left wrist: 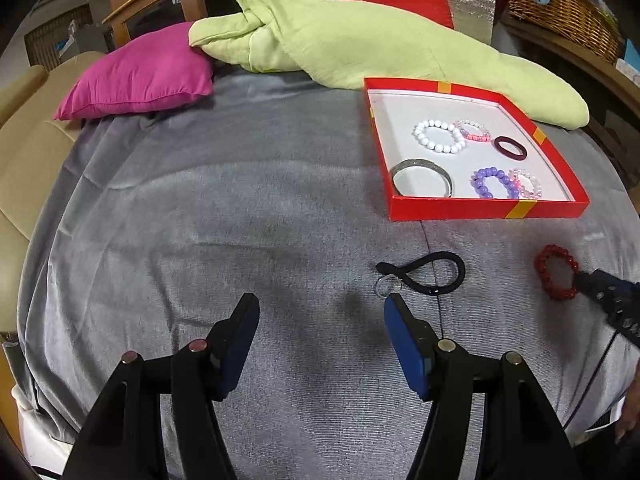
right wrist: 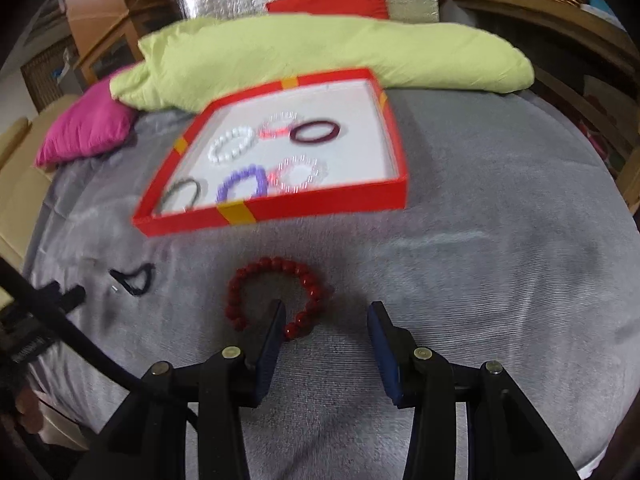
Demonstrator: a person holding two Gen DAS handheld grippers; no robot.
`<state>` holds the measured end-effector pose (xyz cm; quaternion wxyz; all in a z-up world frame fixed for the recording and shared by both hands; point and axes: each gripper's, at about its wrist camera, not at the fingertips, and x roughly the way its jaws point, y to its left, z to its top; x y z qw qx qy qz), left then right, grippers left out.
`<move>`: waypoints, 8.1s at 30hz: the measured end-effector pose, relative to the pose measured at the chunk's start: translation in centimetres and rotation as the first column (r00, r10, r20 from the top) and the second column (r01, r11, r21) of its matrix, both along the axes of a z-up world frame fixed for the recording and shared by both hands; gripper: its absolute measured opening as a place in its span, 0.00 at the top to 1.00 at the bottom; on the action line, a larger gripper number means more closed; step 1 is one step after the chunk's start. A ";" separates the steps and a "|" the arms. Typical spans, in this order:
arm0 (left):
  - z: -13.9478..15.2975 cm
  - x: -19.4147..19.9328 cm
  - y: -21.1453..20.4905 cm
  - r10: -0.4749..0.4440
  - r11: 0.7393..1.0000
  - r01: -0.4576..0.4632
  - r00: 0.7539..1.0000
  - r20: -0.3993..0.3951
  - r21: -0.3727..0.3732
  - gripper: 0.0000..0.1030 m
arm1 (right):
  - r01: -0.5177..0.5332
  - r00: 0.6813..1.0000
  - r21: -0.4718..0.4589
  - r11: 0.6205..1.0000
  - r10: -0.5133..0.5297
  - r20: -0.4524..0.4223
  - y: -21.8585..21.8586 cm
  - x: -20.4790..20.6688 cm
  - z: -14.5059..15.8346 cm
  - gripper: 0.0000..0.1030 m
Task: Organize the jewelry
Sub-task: 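Move the right tool to the red bead bracelet while the left tool approaches the black strap, then grasp the red bead bracelet with the right tool while the left tool grasps the black strap, then lift the red bracelet with the right tool while the left tool carries the strap, then lower the strap into the box with the left tool while the right tool carries the red bracelet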
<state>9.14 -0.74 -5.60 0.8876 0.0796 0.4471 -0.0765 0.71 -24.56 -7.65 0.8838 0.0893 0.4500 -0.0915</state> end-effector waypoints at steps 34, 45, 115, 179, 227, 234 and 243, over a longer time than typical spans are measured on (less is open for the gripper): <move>-2.8 4.0 -2.9 -0.117 0.980 0.094 0.985 -0.126 -0.178 0.76 | -0.041 0.999 -0.077 0.996 0.040 -0.023 0.0 0.6 -1.1 0.88; -1.6 2.4 -2.9 -0.192 0.968 0.183 0.981 -0.038 -0.169 0.94 | -0.047 0.999 -0.043 0.998 0.047 0.000 -0.2 0.2 -0.8 0.90; -0.6 -1.7 -6.2 -0.323 0.946 0.324 0.945 0.050 -0.028 0.94 | -0.008 0.999 0.124 0.992 0.004 0.032 -2.9 -1.1 0.3 0.89; 2.1 -1.6 -6.7 -0.284 0.956 0.292 0.950 0.132 -0.043 0.94 | -0.144 0.934 0.067 0.987 0.113 0.339 2.7 -2.5 4.8 0.90; -2.7 3.9 -6.0 -0.271 0.949 0.259 0.961 -0.046 -0.179 0.94 | -0.059 0.924 0.171 0.983 -0.011 0.381 -0.9 -2.4 4.8 0.90; 0.9 1.4 -5.7 -0.361 0.903 0.373 0.928 0.094 -0.214 0.95 | -0.048 0.916 0.185 0.982 -0.031 0.400 -1.6 -2.6 5.2 0.90; 3.5 1.6 -5.1 -0.317 0.899 0.363 0.925 0.208 -0.244 0.95 | -0.034 0.891 0.216 0.976 -0.068 0.448 -2.7 -2.1 6.2 0.90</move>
